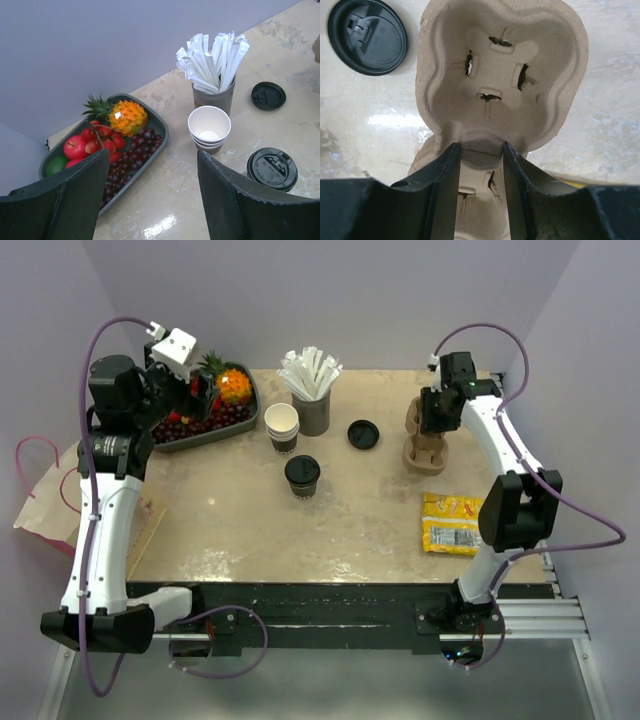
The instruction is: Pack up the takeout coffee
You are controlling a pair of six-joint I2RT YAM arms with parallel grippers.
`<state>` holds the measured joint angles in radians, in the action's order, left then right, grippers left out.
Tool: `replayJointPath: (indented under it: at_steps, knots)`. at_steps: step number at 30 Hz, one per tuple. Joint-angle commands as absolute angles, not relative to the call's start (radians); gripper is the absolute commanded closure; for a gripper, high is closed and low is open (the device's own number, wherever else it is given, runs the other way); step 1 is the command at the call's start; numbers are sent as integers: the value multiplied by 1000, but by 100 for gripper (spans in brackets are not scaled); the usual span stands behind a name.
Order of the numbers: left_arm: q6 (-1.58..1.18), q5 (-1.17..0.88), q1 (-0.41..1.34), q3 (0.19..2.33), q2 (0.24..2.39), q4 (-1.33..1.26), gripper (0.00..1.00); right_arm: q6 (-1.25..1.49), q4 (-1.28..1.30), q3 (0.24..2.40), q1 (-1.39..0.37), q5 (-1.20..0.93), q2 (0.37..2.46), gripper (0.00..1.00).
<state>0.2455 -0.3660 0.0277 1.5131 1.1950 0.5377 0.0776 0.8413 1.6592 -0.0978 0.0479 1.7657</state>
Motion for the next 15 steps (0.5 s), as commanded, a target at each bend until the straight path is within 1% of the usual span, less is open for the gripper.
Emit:
replayJointPath:
  at_steps: [1, 3, 4, 6, 7, 8, 9, 10, 11, 13, 15]
  knots:
    - [235, -383, 29, 1488, 1198, 561, 25, 41, 793, 1733, -75, -24, 1887, 100]
    - [229, -451, 29, 1473, 1197, 572, 25, 23, 810, 1770, -80, -15, 1911, 100]
    - [226, -469, 29, 1467, 1197, 575, 25, 5, 834, 1839, -78, -3, 1960, 100]
    - [216, -515, 29, 1450, 1196, 574, 25, 5, 812, 1882, -58, 31, 1960, 100]
    - [212, -526, 29, 1444, 1197, 572, 25, -46, 813, 1911, -55, 5, 1957, 100]
    - [209, -547, 31, 1431, 1195, 571, 25, -82, 842, 1937, -58, 3, 1974, 100]
    - [204, -558, 29, 1428, 1195, 565, 25, -115, 939, 1968, -72, 3, 2006, 100]
    - [203, -571, 29, 1424, 1195, 561, 25, -161, 1001, 2041, -71, -33, 2038, 100]
    - [202, -584, 29, 1416, 1195, 560, 25, -164, 1041, 2071, -63, -119, 2084, 100]
    - [199, -589, 29, 1410, 1193, 554, 25, -125, 1002, 2042, -29, -161, 2059, 100]
    - [196, -592, 29, 1401, 1193, 551, 25, -123, 973, 2022, -34, -144, 2020, 100]
